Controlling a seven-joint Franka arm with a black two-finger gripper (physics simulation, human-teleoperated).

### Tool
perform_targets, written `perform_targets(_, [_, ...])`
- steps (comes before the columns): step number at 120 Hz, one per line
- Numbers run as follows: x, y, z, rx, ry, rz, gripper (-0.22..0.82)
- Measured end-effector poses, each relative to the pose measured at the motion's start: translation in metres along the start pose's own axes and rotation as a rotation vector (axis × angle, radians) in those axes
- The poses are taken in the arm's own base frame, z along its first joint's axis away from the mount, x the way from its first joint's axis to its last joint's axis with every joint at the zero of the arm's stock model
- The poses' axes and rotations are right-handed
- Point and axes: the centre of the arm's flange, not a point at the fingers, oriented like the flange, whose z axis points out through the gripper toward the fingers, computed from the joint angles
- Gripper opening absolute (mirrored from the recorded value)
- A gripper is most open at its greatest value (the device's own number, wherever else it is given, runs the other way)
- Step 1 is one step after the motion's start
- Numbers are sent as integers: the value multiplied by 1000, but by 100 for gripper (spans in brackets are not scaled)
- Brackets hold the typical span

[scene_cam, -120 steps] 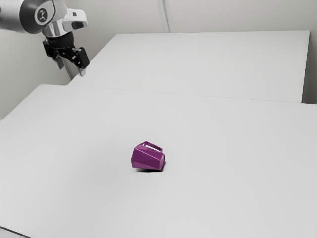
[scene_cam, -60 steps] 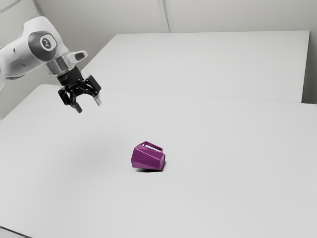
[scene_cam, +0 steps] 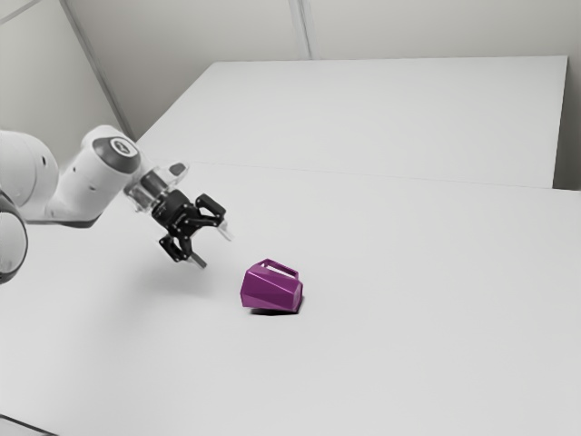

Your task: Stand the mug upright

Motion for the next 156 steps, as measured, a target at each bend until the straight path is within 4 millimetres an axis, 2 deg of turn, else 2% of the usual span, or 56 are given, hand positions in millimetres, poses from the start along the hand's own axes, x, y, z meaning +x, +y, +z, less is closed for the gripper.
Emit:
perform_targets(15, [18,-9,17,-68,30,-19,60])
perform_targets(29, [24,-2,28,-90,54,-1,60])
perform_targets(53, [15,-7,64,-142,32,-36,60])
perform_targets(108, [15,23,94,-216,51,-34,60])
perform_targets(113, [15,25,95,-220,56,-35,53])
perform_targets(125, [16,24,95,-208,63,-34,25])
perform_targets(134, [17,24,94,-198,68,-29,10])
perform_targets(145, [17,24,93,-183,70,-22,-2])
perform_targets(156, [18,25,92,-168,77,-13,-8])
